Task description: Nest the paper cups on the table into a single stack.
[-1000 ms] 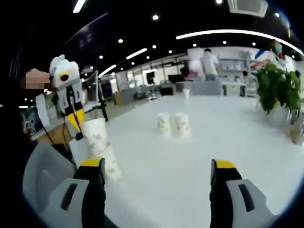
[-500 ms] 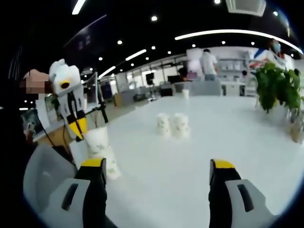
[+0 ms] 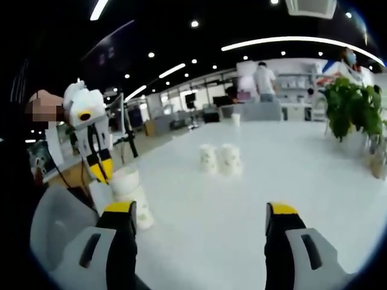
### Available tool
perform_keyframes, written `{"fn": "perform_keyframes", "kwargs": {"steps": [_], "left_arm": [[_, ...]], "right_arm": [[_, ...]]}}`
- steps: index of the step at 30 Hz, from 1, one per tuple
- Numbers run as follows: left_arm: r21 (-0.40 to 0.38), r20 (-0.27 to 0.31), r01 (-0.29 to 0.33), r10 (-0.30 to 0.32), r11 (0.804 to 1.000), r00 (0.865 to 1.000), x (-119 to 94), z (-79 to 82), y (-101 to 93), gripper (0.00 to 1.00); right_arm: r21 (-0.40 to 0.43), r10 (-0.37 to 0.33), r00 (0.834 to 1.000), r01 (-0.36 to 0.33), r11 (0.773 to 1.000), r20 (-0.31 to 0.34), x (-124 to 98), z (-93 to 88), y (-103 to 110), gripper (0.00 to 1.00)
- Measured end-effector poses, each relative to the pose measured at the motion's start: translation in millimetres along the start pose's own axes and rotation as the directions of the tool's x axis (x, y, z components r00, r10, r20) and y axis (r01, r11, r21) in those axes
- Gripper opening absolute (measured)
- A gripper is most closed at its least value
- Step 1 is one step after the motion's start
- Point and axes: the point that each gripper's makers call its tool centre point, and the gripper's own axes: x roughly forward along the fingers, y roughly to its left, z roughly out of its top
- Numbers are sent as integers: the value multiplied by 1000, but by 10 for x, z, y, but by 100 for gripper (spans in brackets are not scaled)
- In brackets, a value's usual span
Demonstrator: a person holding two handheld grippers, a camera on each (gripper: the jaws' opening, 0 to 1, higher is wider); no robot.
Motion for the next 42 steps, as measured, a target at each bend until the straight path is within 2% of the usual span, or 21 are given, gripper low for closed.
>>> {"fn": "perform_keyframes", "kwargs": {"steps": [5,13,24,30,39,42], "left_arm": [[-12,-17,1,-1,1000,1000,41,-61,10,2],[-24,-3,5,-5,1000,1000,31,-51,1,3],[-17,14,2,-2,1000,1000,1,-48,-29,15],[-49,55,12,-9,999,998,-7,2,-74,27],[-60,98,-38,44,997,994,-42,15,-54,52],[-89,153,-56,70,994,986,-100,105,-32,54]], "right_arm": [[8,-1,1000,1,1000,5,-3,2,-5,85],[10,2,1000,-2,1000,3,-6,-8,-5,85],[1,10,1000,-10,1000,1,14,4,17,84],[-2,12,1000,-12,1000,5,9,22,38,85],[-4,12,1000,-12,1000,5,-2,20,74,85],[-6,14,1000,-14,1000,5,1,25,99,85]]}}
